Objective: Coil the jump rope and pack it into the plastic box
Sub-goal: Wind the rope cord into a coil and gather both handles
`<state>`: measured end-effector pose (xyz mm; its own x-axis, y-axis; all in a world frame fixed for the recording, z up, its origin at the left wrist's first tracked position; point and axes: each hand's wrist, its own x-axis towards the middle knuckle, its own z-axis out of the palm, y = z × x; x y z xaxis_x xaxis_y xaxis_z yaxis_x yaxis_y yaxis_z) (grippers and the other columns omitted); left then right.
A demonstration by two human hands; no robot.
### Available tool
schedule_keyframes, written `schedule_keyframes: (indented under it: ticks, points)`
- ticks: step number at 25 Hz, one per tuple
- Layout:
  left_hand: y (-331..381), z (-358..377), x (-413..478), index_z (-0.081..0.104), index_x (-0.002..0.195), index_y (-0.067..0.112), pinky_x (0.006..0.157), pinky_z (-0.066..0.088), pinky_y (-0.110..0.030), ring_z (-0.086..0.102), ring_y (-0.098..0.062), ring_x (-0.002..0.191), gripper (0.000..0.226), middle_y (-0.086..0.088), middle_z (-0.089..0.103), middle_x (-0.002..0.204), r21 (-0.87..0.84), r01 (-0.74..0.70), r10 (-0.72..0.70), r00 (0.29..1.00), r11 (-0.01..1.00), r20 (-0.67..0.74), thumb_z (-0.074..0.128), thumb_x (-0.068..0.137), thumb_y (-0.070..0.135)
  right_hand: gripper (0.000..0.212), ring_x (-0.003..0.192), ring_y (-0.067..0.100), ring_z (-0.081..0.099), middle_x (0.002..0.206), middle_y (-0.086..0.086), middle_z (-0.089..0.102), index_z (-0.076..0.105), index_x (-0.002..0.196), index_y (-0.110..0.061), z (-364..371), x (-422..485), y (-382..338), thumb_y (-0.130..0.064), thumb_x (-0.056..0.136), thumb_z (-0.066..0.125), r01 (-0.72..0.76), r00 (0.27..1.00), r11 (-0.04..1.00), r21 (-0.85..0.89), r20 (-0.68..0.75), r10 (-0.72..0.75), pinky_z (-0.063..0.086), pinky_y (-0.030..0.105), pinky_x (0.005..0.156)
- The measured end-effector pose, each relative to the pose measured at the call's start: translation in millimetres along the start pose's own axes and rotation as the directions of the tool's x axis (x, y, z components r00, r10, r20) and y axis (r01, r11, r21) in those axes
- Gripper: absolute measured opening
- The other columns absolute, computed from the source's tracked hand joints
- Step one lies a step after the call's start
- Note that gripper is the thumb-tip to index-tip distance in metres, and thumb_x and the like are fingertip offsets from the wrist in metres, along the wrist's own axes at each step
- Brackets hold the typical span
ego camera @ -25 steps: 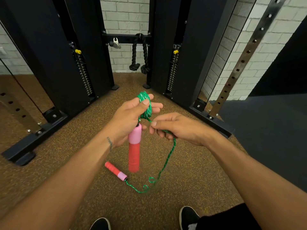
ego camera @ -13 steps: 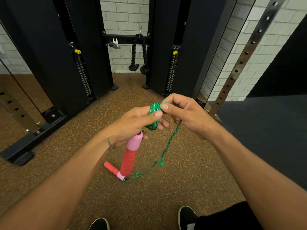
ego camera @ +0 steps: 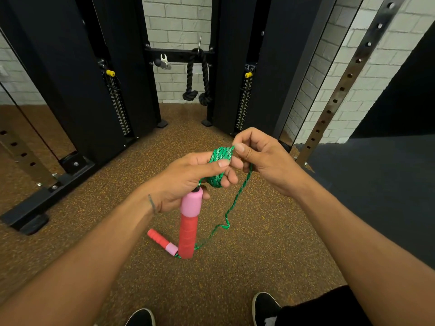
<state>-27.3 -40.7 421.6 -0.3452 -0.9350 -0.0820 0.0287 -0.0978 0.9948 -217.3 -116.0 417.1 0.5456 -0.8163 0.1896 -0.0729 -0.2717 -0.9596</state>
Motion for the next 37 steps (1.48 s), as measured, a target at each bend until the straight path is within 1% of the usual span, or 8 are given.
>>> schedule_keyframes:
  ticks: [11,13,18,20,23,26,30,37]
  points:
    - [-0.6,2.4,1.6,0.063,0.131,0.018,0.047,0.047,-0.015,0.056,-0.006,0.095,0.040,-0.002,0.068,0.130,-0.418,-0.093,0.078,0.996,0.903,-0.052,0.056,0.092,0.028,0.020,0.057,0.011,0.056,0.072,0.000,0.059,0.070,0.102,-0.033,18.8,-2.7,2.6,-0.027,0.103,0.051,-0.301,0.947,0.948,0.100,0.149,0.284,0.050,0.035,0.064]
    - [0.8,4.4,2.3,0.059,0.135,0.016,0.047,0.048,-0.014,0.062,-0.004,0.102,0.040,-0.001,0.063,0.137,-0.464,-0.122,0.094,0.992,0.877,-0.083,0.050,0.096,0.024,0.018,0.055,0.012,0.057,0.069,-0.001,0.059,0.067,0.109,-0.025,21.6,-1.8,2.8,-0.028,0.103,0.049,-0.318,0.943,0.943,0.102,0.138,0.303,0.050,0.034,0.062]
    - [2.8,5.1,7.3,0.052,0.138,0.011,0.047,0.045,-0.012,0.065,-0.001,0.099,0.038,-0.002,0.065,0.134,-0.538,-0.191,0.077,0.971,0.821,-0.227,0.045,0.101,0.016,0.019,0.056,0.011,0.055,0.072,0.001,0.058,0.067,0.098,-0.032,30.2,-3.5,4.5,-0.026,0.103,0.051,-0.306,0.930,0.949,-0.073,0.191,0.314,0.046,0.029,0.054]
    - [2.2,3.1,9.0,0.060,0.128,0.019,0.049,0.046,-0.013,0.063,-0.004,0.100,0.030,0.002,0.069,0.128,-0.430,-0.206,0.070,0.948,0.879,-0.311,0.046,0.101,0.017,0.017,0.057,0.009,0.053,0.071,0.000,0.057,0.069,0.097,-0.025,28.1,-4.7,1.3,-0.027,0.102,0.053,-0.278,0.929,0.949,-0.149,0.208,0.305,0.045,0.023,0.053]
    - [2.2,3.3,9.1,0.069,0.102,0.043,0.055,0.049,-0.018,0.064,-0.010,0.106,0.030,0.008,0.071,0.121,0.012,-0.104,0.101,0.923,0.994,-0.370,0.047,0.102,0.023,0.021,0.057,0.007,0.053,0.069,-0.002,0.058,0.072,0.091,-0.014,22.2,-6.3,-6.1,-0.031,0.096,0.063,-0.218,0.933,0.937,-0.274,0.223,0.282,0.045,0.021,0.054]
    - [-4.3,0.2,11.4,0.062,0.112,0.035,0.062,0.052,-0.024,0.063,-0.016,0.104,0.020,0.004,0.068,0.120,0.275,-0.010,0.099,0.945,0.961,-0.311,0.047,0.103,0.027,0.018,0.055,0.010,0.052,0.064,-0.003,0.061,0.074,0.078,-0.016,13.0,-7.4,-10.9,-0.025,0.092,0.068,-0.212,0.951,0.956,-0.204,0.180,0.250,0.046,0.024,0.056]
    - [-3.2,-0.8,10.6,0.057,0.127,0.022,0.069,0.054,-0.031,0.061,-0.029,0.111,0.028,-0.011,0.063,0.124,0.363,0.062,0.043,0.961,0.930,-0.274,0.050,0.101,0.031,0.016,0.061,0.010,0.049,0.073,0.006,0.058,0.070,0.084,-0.005,8.8,-8.7,-9.4,-0.018,0.091,0.068,-0.117,0.980,0.985,-0.124,0.148,0.135,0.044,0.023,0.058]
    - [7.2,-1.8,2.4,0.060,0.124,0.021,0.060,0.051,-0.022,0.063,-0.004,0.094,0.031,0.005,0.071,0.105,0.354,0.079,-0.004,0.978,0.932,-0.206,0.047,0.101,0.037,0.007,0.062,0.003,0.052,0.078,0.010,0.071,0.068,0.087,-0.005,10.4,-8.9,-13.3,-0.010,0.090,0.069,-0.004,0.990,0.998,-0.057,0.137,0.012,0.040,0.016,0.058]
